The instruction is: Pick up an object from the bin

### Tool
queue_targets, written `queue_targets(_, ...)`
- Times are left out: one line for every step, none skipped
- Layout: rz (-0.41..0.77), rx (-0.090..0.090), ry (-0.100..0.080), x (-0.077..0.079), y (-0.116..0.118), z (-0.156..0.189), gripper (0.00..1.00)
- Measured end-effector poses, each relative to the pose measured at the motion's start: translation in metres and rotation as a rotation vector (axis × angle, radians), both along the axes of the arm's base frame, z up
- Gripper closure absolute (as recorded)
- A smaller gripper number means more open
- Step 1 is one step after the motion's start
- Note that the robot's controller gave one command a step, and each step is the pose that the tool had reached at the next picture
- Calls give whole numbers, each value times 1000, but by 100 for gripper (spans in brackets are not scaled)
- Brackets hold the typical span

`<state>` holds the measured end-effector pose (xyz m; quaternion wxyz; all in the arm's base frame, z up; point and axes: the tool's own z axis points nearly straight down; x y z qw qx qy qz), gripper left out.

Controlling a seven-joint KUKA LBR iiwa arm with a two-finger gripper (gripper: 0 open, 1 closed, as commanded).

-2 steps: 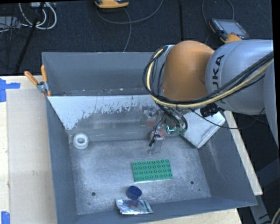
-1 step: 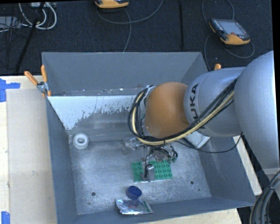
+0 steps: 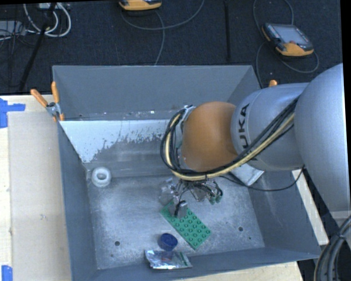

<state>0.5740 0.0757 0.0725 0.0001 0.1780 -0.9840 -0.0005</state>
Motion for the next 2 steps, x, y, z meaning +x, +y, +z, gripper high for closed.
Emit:
queue_targets(16, 0, -7, -38, 6, 117, 100)
queue_targets(14, 0, -1, -38, 6, 112, 0)
